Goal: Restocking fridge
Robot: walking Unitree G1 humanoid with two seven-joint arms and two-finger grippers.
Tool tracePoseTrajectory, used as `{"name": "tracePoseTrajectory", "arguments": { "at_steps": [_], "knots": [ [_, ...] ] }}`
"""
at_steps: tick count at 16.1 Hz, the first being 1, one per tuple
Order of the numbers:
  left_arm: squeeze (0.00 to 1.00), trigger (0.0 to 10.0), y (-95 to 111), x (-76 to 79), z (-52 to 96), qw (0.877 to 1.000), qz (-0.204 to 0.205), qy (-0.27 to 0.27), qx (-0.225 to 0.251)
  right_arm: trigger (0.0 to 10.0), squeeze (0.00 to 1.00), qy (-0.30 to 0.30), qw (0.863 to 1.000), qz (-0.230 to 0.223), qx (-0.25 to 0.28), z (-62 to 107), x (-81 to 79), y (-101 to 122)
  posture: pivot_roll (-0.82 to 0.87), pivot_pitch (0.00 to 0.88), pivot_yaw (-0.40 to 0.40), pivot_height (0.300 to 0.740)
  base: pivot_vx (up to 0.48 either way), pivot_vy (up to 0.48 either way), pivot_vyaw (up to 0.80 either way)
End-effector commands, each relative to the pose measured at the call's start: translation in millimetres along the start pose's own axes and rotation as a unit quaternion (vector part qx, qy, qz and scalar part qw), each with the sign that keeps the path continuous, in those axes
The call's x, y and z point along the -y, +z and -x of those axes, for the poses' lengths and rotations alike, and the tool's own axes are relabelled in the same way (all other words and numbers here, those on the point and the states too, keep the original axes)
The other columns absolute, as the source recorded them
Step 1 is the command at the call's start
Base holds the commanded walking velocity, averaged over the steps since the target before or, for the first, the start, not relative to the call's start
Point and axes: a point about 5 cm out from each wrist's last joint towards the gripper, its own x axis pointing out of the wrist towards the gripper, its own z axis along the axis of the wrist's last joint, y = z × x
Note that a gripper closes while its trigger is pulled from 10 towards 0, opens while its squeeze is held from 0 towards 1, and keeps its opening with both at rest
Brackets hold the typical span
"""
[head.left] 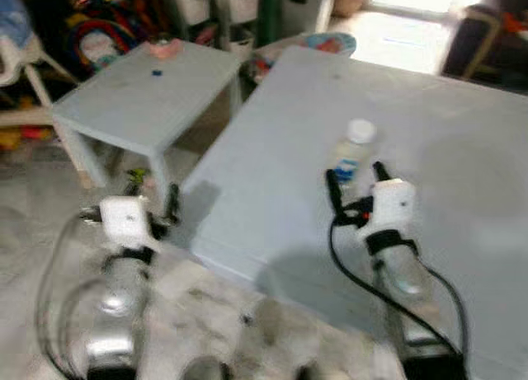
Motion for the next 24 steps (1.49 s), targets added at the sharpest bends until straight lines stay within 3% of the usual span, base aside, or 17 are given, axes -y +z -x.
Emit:
{"name": "tracePoseTrajectory", "arguments": {
  "at_steps": [1, 8, 16, 24],
  "knots": [
    [0.0, 10.0, 2.1, 2.5, 0.1, 1.0, -0.002, -0.01, 0.004, 10.0, 0.0, -0.006, 1.0, 0.002, 0.007, -1.5, 1.2, 3.4, 0.03, 0.058, 0.011, 0.74, 0.0, 0.0, 0.0],
    [0.0, 10.0, 1.1, 3.6, 0.5, 1.0, 0.0, -0.011, 0.003, 10.0, 0.0, -0.024, 0.998, 0.022, 0.052, -19.6, 8.8, 25.5, 0.03, 0.061, 0.012, 0.74, 0.0, 0.0, 0.0],
    [0.0, 10.0, 0.1, 4.2, -0.4, 1.0, -0.005, -0.017, -0.001, 10.0, 0.0, -0.03, 0.997, 0.03, 0.059, -42.6, 20.2, 30.9, 0.04, 0.062, 0.017, 0.74, 0.0, 0.0, 0.0],
    [0.0, 10.0, -0.8, 4.9, 0.2, 1.0, -0.009, -0.021, -0.006, 10.0, 0.0, -0.002, 0.998, 0.015, 0.062, -66.8, 9.4, 34.7, 0.05, 0.07, 0.02, 0.74, 0.0, 0.0, 0.0]
  ]
}}
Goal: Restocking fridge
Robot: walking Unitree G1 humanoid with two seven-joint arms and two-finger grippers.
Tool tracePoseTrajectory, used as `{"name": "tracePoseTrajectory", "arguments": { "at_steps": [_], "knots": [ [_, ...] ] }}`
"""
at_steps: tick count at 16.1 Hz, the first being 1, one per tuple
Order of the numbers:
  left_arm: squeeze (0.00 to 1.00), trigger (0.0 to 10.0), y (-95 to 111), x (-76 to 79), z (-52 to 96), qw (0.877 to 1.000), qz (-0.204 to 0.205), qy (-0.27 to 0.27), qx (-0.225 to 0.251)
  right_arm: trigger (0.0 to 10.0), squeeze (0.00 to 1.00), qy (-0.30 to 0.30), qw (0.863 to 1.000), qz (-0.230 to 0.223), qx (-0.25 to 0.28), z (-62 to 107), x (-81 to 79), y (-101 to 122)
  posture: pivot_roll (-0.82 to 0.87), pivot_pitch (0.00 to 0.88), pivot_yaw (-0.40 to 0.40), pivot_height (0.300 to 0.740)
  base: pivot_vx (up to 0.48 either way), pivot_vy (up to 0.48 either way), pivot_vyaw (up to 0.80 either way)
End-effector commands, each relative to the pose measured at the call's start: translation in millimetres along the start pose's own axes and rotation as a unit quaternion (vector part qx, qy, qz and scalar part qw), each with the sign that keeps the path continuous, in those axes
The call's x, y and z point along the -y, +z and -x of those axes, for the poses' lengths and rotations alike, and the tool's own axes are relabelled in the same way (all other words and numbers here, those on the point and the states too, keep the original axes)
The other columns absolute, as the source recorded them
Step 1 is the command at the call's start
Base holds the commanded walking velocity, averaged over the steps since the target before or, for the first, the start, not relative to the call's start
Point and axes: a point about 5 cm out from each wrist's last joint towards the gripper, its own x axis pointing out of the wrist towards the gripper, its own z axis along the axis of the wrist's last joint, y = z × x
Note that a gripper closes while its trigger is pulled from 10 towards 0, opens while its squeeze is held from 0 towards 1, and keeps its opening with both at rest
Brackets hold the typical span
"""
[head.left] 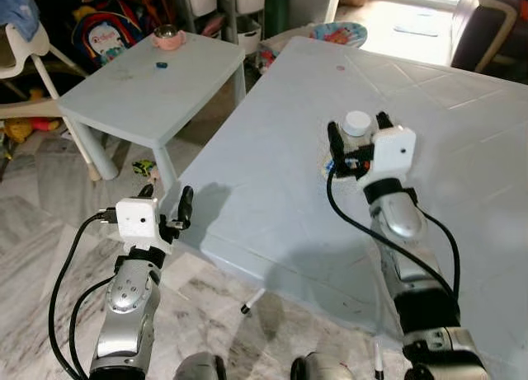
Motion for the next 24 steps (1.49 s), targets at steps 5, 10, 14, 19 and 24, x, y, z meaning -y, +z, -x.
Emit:
{"name": "tracePoseTrajectory", "arguments": {
  "at_steps": [5, 10, 14, 19, 24],
  "knots": [
    [0.0, 10.0, -0.6, -1.8, 1.0, 1.0, -0.01, -0.001, -0.006, 3.9, 0.0, 0.009, 1.0, -0.011, -0.006, -10.9, 3.8, -1.2, 0.06, 0.075, 0.02, 0.74, 0.0, 0.0, 0.0],
    [0.0, 10.0, -0.4, -1.6, 0.9, 1.0, -0.013, -0.002, -0.007, 0.0, 0.0, 0.01, 1.0, -0.013, -0.007, -20.4, 7.7, -0.1, 0.06, 0.079, 0.021, 0.74, 0.0, 0.0, 0.0],
    [0.0, 10.0, -0.8, -1.2, 1.0, 1.0, -0.015, -0.002, -0.009, 0.0, 0.0, 0.015, 1.0, -0.01, -0.008, -19.5, 6.8, -0.5, 0.06, 0.08, 0.02, 0.74, 0.0, 0.0, 0.0],
    [0.0, 10.0, -1.7, -0.6, 1.3, 1.0, -0.017, -0.005, -0.012, 0.0, 0.0, 0.011, 1.0, -0.001, -0.023, -13.2, 5.3, -4.7, 0.06, 0.082, 0.02, 0.74, 0.0, 0.0, 0.0],
    [0.0, 10.0, -3.5, -1.1, 1.2, 1.0, -0.017, -0.003, -0.021, 0.0, 0.0, 0.003, 0.999, 0.006, -0.045, -4.7, 11.2, -8.1, 0.06, 0.082, 0.019, 0.74, 0.0, 0.0, 0.0]
  ]
}}
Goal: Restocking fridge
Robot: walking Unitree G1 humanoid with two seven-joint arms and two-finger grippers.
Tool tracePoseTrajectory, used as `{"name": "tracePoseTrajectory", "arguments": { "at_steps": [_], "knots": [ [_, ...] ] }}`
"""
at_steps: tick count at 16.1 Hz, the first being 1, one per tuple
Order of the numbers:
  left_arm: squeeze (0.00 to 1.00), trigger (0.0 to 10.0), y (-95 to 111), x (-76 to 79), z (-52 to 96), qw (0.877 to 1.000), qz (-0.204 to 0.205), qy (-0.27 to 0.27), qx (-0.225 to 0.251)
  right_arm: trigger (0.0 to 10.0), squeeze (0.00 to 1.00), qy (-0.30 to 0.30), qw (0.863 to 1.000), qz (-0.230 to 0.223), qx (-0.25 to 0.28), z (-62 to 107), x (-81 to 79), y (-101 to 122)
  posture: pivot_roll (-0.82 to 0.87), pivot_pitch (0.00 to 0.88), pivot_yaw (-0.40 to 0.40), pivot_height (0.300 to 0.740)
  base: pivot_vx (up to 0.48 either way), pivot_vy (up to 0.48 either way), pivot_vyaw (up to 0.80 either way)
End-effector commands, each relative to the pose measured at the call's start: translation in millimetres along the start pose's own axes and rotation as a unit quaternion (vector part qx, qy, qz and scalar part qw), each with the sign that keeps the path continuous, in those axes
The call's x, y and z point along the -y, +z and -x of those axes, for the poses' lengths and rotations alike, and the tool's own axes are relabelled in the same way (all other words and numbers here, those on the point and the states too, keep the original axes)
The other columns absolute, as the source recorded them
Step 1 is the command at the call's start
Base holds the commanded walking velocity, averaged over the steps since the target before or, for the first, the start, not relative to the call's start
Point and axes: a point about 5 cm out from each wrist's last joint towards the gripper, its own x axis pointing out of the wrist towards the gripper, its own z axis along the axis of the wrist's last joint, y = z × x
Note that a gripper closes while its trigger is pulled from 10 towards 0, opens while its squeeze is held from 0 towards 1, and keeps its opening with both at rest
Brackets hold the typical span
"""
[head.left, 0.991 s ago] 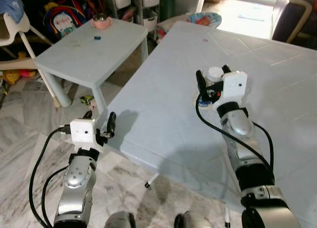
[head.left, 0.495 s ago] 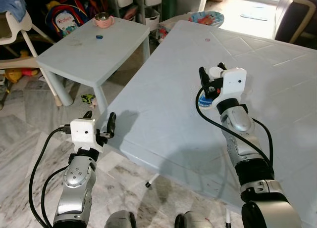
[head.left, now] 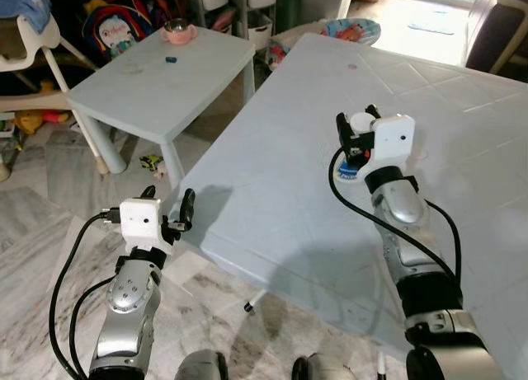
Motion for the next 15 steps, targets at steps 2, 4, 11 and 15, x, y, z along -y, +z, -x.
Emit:
{"name": "tracePoseTrajectory", "arguments": {
  "at_steps": [2, 4, 11, 15],
  "knots": [
    [0.0, 10.0, -8.7, -8.0, -1.4, 0.998, -0.015, 0.043, -0.043, 10.0, 0.0, -0.005, 0.999, -0.011, -0.036, 17.5, -2.4, -11.4, 0.06, 0.086, 0.02, 0.74, 0.0, 0.0, 0.0],
    [0.0, 10.0, -9.6, -8.7, -2.1, 0.998, -0.006, 0.047, -0.046, 10.0, 0.0, 0.001, 0.999, -0.025, -0.029, 24.5, -9.5, -10.2, 0.06, 0.091, 0.022, 0.74, 0.0, 0.0, 0.0],
    [0.0, 10.0, -8.8, -5.6, -4.6, 0.998, -0.004, 0.044, -0.046, 10.0, 0.0, 0.042, 0.998, -0.046, 0.02, 23.5, -27.9, 10.7, 0.06, 0.084, 0.012, 0.74, 0.0, 0.0, 0.34],
    [0.0, 10.0, -8.9, -6.4, -4.5, 0.998, -0.005, 0.048, -0.047, 10.0, 0.0, 0.055, 0.997, -0.058, 0.015, 27.6, -33.8, 8.1, 0.06, 0.081, 0.013, 0.74, 0.0, 0.0, 0.8]
  ]
}}
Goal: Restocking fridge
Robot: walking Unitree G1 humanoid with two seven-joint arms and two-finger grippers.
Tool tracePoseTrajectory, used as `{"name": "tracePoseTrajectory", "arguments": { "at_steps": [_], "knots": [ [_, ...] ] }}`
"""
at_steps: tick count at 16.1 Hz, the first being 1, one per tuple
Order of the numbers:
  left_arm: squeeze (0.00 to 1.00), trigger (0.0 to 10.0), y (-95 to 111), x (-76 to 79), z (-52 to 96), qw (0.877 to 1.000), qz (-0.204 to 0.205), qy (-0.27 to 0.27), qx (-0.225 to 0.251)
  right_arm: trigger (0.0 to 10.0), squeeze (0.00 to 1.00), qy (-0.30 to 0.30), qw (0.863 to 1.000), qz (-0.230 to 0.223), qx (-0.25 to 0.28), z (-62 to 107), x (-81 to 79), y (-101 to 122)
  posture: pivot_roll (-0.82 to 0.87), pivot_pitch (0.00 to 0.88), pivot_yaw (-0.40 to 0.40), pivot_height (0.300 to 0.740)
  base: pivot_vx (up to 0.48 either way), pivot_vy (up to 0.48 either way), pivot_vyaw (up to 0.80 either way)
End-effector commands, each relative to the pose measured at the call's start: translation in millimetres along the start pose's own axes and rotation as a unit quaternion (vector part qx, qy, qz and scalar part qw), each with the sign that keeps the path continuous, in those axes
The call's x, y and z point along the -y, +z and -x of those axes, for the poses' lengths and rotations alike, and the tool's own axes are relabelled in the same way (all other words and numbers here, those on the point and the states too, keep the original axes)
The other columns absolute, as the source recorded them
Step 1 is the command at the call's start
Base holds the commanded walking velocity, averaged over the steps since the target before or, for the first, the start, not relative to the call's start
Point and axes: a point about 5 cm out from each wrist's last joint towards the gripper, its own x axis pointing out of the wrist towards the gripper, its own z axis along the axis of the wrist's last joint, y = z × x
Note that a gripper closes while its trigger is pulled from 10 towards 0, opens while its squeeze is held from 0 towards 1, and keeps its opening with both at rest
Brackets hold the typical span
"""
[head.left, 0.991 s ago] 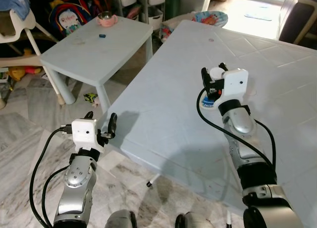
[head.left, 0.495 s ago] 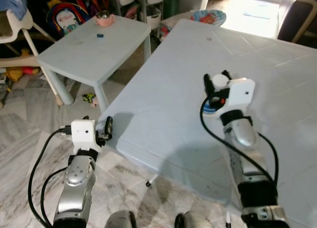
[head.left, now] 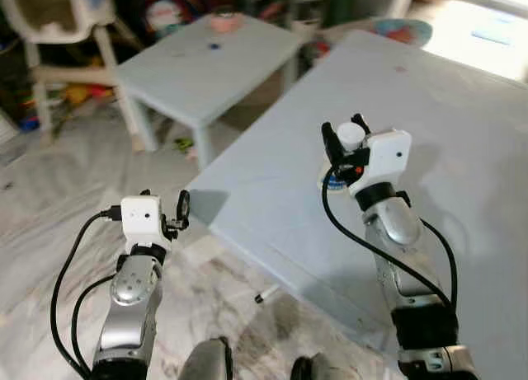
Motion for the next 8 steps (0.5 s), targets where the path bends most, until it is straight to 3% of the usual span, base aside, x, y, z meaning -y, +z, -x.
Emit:
{"name": "tracePoseTrajectory", "arguments": {
  "at_steps": [1, 6, 8],
  "knots": [
    [0.0, 10.0, -3.7, -2.9, 1.4, 1.0, -0.004, 0.005, -0.013, 10.0, 0.0, 0.012, 1.0, -0.014, -0.012, 2.3, -6.5, -4.0, 0.06, 0.082, 0.013, 0.74, 0.0, 0.0, 0.8],
    [0.0, 10.0, -4.8, -2.3, 1.2, 1.0, -0.004, 0.003, -0.016, 10.0, 0.0, 0.023, 0.999, -0.022, -0.009, 3.9, -9.5, -3.1, 0.06, 0.082, 0.015, 0.74, 0.0, 0.0, 0.8],
    [0.0, 10.0, -5.2, -1.9, 1.3, 1.0, -0.004, 0.003, -0.018, 10.0, 0.0, 0.025, 0.999, -0.024, -0.011, 4.2, -10.7, -4.5, 0.06, 0.082, 0.014, 0.74, 0.0, 0.268, 0.8]
  ]
}}
